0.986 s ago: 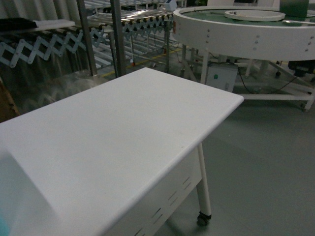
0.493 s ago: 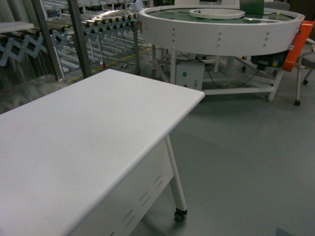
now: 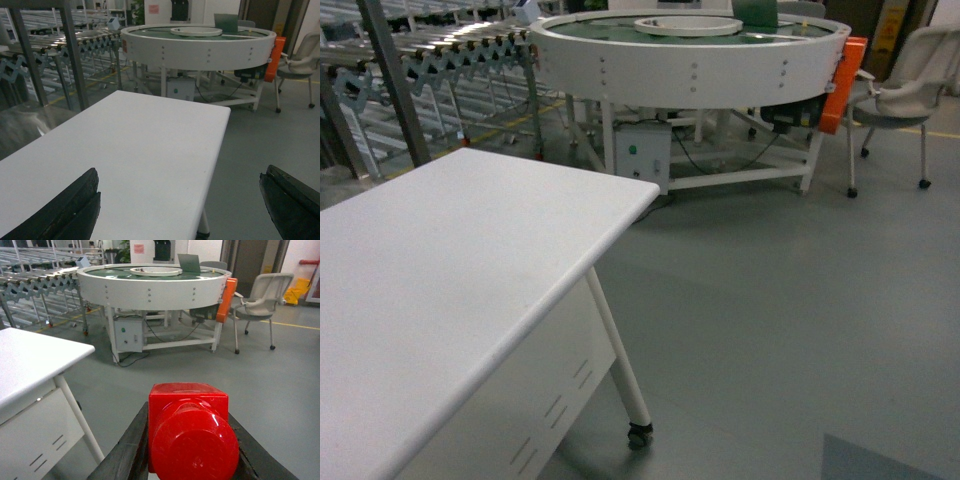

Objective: Pick red block from blue box to shelf

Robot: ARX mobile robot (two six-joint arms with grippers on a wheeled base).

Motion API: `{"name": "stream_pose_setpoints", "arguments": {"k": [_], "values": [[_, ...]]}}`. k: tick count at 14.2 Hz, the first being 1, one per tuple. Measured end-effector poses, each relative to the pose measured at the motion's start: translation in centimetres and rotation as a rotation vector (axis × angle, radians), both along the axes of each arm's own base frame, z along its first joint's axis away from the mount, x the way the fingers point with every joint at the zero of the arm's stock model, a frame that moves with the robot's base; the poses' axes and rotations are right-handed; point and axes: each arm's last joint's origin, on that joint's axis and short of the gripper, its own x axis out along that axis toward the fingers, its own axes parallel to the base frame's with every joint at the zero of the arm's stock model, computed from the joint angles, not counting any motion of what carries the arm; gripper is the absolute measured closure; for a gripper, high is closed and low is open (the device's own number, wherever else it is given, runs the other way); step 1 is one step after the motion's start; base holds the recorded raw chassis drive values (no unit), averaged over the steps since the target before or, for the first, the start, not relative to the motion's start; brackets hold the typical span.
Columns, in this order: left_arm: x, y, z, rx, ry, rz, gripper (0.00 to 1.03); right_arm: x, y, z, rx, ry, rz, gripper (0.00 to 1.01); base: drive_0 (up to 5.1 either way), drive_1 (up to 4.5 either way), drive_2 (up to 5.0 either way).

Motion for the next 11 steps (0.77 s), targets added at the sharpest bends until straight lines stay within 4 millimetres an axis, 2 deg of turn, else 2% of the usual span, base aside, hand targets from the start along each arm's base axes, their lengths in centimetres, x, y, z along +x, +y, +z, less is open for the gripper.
{"name": "stream_pose_setpoints", "arguments": {"k": [11], "values": [[0.0, 0.0, 0.0, 0.0, 0.0, 0.0, 0.05, 0.0, 0.0, 0.0, 0.0, 0.0, 0.0, 0.72, -1.4, -1.45, -1.4]]}}
